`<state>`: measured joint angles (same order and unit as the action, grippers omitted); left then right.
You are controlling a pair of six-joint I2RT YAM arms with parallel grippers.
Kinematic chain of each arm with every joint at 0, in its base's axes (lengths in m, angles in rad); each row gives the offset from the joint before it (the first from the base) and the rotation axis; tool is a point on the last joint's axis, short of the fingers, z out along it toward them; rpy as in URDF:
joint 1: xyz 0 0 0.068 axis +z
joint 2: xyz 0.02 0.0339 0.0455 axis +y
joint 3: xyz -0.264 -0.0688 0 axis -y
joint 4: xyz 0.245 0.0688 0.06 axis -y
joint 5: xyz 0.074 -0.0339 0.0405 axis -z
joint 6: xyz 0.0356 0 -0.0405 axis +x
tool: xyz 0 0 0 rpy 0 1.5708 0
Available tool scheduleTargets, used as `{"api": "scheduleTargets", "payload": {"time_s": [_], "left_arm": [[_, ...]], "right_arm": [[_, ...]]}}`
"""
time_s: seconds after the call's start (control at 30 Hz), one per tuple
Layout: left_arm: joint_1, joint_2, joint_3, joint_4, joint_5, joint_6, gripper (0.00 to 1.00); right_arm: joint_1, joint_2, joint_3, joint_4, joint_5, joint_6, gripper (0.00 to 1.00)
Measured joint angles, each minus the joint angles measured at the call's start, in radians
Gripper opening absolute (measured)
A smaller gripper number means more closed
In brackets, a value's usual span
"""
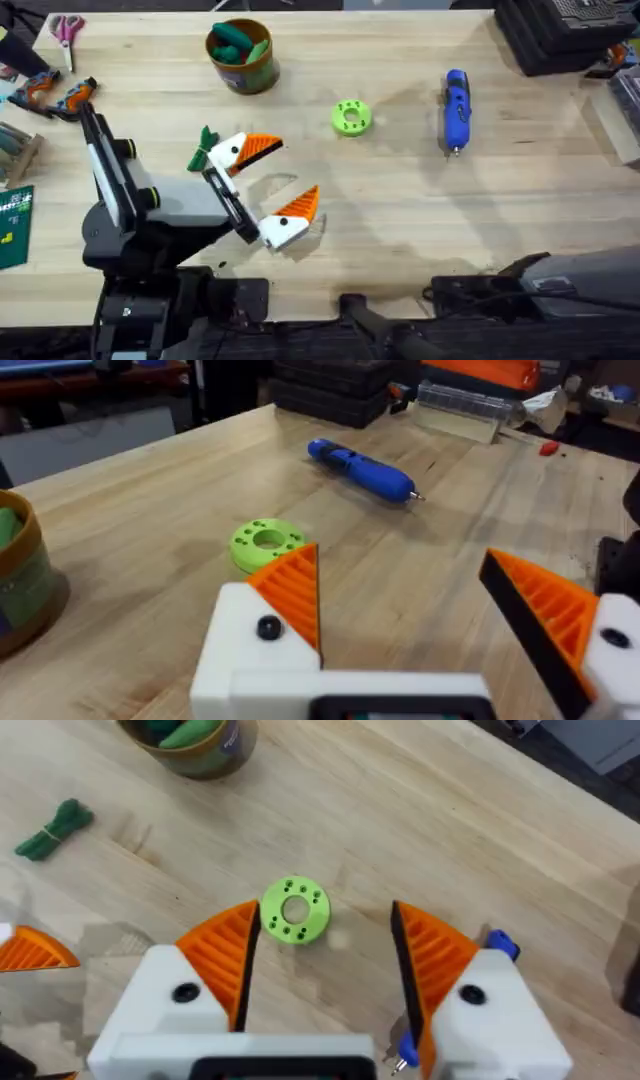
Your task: Pick up the gripper from the table and insert it into the empty holder that is missing its gripper. Then pick up a screw, insert it into the mounting hole, and use the screwdriver to tighten it. Finally, clean up the table by picking up the vegetable and placing it into the bucket.
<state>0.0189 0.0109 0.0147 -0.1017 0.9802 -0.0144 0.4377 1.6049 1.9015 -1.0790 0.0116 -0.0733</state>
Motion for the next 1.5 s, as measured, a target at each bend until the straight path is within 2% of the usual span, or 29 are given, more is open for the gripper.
{"api": "scheduleTargets", "payload": {"time_s": [0.17, 0.2, 0.27, 0.3, 0.33, 0.43, 0.67, 0.77, 0.93, 1.1, 1.23, 1.27, 1.3, 1.5], "left_arm": [[0.000, 0.000, 0.000, 0.000, 0.000, 0.000, 0.987], [0.000, 0.000, 0.000, 0.000, 0.000, 0.000, 0.919], [0.000, 0.000, 0.000, 0.000, 0.000, 0.001, 0.620], [0.000, 0.000, 0.000, 0.000, 0.000, 0.010, 0.100], [0.000, 0.000, 0.000, 0.000, 0.000, 0.008, 0.063], [0.000, 0.000, 0.000, 0.000, 0.000, 0.009, 0.013], [0.000, 0.000, 0.000, 0.000, 0.000, 0.010, 0.014], [0.000, 0.000, 0.000, 0.000, 0.000, 0.010, 0.014], [0.000, 0.000, 0.000, 0.000, 0.000, 0.010, 0.014], [0.000, 0.000, 0.000, 0.000, 0.000, 0.010, 0.014], [0.000, 0.000, 0.000, 0.000, 0.000, 0.010, 0.014], [0.000, 0.000, 0.000, 0.000, 0.000, 0.010, 0.014], [0.000, 0.000, 0.000, 0.000, 0.000, 0.010, 0.014], [0.000, 0.000, 0.000, 0.000, 0.000, 0.010, 0.014]], "right_arm": [[0.000, -0.018, 0.000, -0.009, 0.003, -0.002, 0.735], [0.000, -0.019, 0.000, -0.013, 0.003, -0.002, 0.735], [-0.001, -0.020, 0.000, -0.025, 0.003, -0.002, 0.735], [-0.003, -0.025, 0.000, -0.071, 0.003, -0.002, 0.736], [-0.005, -0.029, 0.000, -0.082, 0.003, -0.002, 0.736], [-0.019, -0.053, 0.000, -0.122, 0.003, -0.001, 0.736], [-0.089, -0.141, 0.000, -0.264, 0.023, 0.047, 0.738], [-0.114, -0.174, -0.022, -0.274, 0.037, 0.077, 0.738], [-0.164, -0.271, -0.213, -0.191, 0.066, 0.158, 0.751], [-0.280, -0.348, -0.453, -0.099, 0.077, 0.270, 0.906], [-0.383, -0.331, -0.565, -0.081, 0.079, 0.331, 0.939], [-0.433, -0.278, -0.593, -0.056, 0.078, 0.352, 0.989], [-0.461, -0.215, -0.595, 0.021, 0.074, 0.352, 0.991], [-0.480, -0.073, -0.595, 0.192, 0.025, 0.321, 0.991]]}}
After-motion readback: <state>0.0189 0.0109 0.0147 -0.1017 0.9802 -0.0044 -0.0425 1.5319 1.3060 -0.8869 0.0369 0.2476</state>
